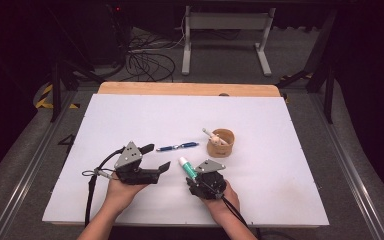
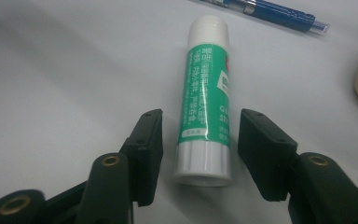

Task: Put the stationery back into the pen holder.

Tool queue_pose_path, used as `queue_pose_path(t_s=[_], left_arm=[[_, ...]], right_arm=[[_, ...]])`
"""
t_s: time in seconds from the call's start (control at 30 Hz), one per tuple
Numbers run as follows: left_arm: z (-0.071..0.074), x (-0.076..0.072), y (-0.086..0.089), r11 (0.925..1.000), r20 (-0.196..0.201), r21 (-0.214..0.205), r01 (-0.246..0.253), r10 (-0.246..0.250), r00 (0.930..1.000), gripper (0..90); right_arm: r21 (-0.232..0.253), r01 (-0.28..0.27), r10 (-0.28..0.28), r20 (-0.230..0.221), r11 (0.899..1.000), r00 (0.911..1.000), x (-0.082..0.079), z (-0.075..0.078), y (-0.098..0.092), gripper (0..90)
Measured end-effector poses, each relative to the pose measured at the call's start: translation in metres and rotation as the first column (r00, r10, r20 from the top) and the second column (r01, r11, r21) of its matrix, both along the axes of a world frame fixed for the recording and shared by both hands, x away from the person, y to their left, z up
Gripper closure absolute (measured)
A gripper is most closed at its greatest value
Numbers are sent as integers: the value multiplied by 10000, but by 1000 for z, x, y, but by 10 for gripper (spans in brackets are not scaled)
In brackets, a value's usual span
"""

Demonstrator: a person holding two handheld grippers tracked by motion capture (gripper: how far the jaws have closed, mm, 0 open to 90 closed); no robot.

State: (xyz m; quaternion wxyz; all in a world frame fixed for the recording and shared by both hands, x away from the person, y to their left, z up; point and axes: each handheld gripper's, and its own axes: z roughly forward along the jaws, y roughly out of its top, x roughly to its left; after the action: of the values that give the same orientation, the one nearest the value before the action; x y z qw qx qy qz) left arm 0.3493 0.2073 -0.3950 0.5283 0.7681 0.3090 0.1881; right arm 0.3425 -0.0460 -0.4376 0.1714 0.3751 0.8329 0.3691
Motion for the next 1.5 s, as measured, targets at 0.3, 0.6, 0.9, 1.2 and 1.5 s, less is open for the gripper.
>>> queue_pose_path(t_s=[0.3,0.6,0.9,1.2,1.5], left_arm=[[-2,1,0,9998,-226,-37,-199,198,9995,184],[-5,0,-4,9999,-434,-42,135,-136,9990,189],[-9,4,-6,9993,-748,-147,330,-340,9966,189],[-12,5,-8,9981,-1033,-327,514,-545,9932,204],[-13,6,-7,9927,-1390,-853,851,-965,9856,220]], right_arm=[[5,-47,47,11,10000,10000,1,1,-2,651],[932,-207,186,244,9954,9995,0,4,-6,665],[2320,-873,566,1357,9688,9891,-9,17,-9,666],[2576,-1874,1234,2457,9479,9615,-18,23,-7,666],[2422,-2325,1484,3208,9420,9354,-23,24,-4,666]])
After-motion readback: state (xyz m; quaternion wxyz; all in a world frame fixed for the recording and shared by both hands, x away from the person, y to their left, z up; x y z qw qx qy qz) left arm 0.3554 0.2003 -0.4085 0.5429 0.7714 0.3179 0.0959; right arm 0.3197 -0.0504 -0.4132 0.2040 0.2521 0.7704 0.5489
